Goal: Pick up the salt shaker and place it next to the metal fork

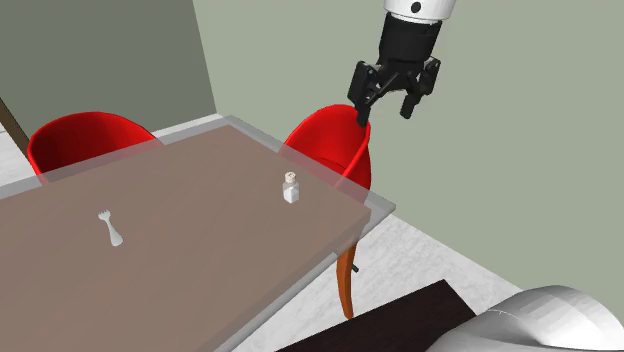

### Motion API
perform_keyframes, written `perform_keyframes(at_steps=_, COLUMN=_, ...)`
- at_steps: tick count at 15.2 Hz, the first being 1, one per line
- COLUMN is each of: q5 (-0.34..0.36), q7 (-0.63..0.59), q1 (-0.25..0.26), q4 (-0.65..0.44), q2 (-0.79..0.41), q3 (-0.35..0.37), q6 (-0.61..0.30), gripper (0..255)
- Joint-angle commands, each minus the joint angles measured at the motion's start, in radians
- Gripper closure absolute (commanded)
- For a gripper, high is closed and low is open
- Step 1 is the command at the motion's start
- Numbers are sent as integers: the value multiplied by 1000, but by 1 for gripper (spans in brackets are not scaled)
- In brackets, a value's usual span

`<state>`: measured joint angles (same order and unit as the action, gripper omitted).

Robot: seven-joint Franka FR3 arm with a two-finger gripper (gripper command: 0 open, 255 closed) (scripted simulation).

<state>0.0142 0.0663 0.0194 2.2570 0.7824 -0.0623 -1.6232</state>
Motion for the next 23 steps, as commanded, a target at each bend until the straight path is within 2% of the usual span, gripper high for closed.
perform_keyframes(at_steps=1, q5=0, q7=0, q1=0, q4=0, q2=0, q3=0, q6=0, gripper=0)
perform_keyframes(at_steps=6, q5=-12, q7=18, q1=20, q4=117, q2=-54, q3=0, q6=-203, gripper=0)
perform_keyframes(at_steps=12, q5=-30, q7=44, q1=48, q4=207, q2=-174, q3=0, q6=-453, gripper=0)
perform_keyframes(at_steps=18, q5=-57, q7=79, q1=82, q4=239, q2=-350, q3=-2, q6=-699, gripper=0)
perform_keyframes(at_steps=23, q5=-94, q7=120, q1=115, q4=218, q2=-528, q3=-5, q6=-889, gripper=0)
